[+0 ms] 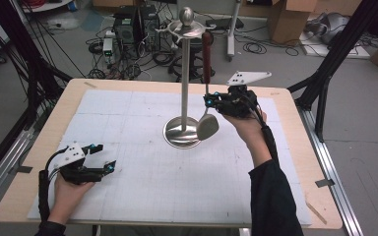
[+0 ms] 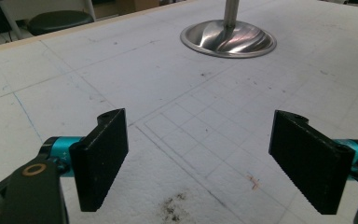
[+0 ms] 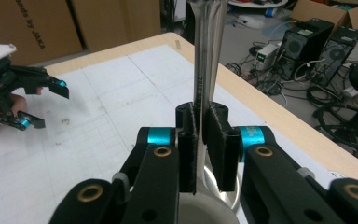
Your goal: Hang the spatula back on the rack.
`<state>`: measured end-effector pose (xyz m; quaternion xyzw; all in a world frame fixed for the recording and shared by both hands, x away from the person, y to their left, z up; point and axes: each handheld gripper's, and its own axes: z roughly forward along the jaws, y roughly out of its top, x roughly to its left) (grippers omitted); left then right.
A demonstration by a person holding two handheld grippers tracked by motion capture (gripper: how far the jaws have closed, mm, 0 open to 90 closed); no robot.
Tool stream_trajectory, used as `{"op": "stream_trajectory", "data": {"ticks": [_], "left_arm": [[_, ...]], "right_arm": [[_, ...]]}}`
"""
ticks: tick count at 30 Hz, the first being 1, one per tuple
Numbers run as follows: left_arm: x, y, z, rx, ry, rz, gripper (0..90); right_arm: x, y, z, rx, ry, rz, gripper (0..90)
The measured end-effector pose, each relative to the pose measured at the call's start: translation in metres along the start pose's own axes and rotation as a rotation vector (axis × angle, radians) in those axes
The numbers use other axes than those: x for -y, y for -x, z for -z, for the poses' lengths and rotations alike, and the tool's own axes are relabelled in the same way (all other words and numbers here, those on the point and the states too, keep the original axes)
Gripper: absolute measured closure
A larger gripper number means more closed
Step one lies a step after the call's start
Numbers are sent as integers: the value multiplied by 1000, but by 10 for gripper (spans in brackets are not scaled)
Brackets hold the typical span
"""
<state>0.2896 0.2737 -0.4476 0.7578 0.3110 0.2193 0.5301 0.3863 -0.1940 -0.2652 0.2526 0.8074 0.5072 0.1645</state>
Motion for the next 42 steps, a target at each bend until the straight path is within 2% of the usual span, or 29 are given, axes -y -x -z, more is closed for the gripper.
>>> {"op": "stream_trajectory", "data": {"ticks": [5,9,12,19,23,25,28,30,34,42], "left_arm": [[0,0,0,-1,0,-2,202],[0,0,0,-1,-1,-2,202],[0,0,0,-1,-1,-2,202],[0,0,0,0,0,1,202],[0,0,0,-2,0,4,201],[0,0,0,0,1,5,201],[0,0,0,1,1,5,201],[0,0,0,0,1,8,201],[0,-1,0,1,1,10,201],[0,0,0,-1,-1,6,201]], "right_arm": [[1,-3,9,32,24,4,612],[13,-5,23,52,51,17,511],[29,-5,34,83,60,11,427],[78,-6,57,135,91,-13,303],[112,-7,67,182,104,-38,261],[128,-7,70,189,103,-63,242],[148,-9,73,199,100,-72,222],[160,-9,73,192,97,-90,214],[178,-8,73,203,93,-115,190],[208,-5,66,256,38,-147,170]]}}
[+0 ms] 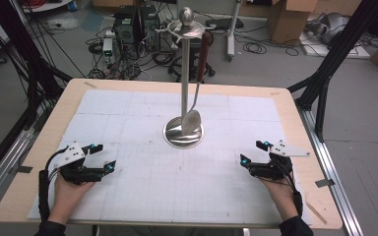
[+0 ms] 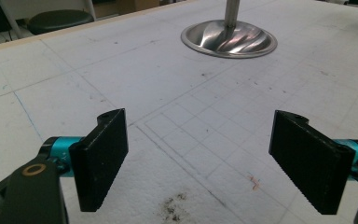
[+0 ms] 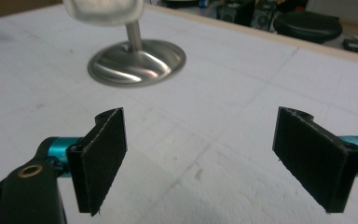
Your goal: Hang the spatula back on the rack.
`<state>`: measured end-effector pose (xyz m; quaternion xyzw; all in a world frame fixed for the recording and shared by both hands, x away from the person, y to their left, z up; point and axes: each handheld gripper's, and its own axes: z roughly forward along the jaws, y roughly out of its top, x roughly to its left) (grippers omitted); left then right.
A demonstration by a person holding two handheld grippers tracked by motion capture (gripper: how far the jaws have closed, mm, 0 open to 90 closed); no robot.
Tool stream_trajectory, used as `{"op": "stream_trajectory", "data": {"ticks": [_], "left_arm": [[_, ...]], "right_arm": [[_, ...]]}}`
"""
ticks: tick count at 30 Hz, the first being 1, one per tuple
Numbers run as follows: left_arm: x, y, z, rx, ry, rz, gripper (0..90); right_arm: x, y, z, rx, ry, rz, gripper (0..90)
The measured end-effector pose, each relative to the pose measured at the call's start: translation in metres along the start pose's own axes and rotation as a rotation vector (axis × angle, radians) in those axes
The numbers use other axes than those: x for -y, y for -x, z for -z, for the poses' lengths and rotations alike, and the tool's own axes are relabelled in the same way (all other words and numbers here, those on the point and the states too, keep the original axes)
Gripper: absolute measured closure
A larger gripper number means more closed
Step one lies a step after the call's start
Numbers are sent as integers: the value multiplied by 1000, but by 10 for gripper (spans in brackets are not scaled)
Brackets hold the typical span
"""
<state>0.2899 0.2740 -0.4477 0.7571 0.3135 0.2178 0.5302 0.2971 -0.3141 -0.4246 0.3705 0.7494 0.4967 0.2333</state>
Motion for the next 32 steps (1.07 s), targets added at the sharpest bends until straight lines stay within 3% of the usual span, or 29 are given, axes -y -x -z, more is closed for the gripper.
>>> {"op": "stream_trajectory", "data": {"ticks": [3,9,15,32], "left_arm": [[0,0,0,0,-2,-2,201],[0,0,0,-4,0,5,201],[0,0,0,-8,0,5,200],[0,0,0,-12,-3,1,197]], "right_arm": [[8,3,-3,12,-43,-8,170],[20,7,-6,15,-62,-46,169],[20,6,-8,15,-73,-22,170],[21,5,-10,-2,-92,-12,170]]}}
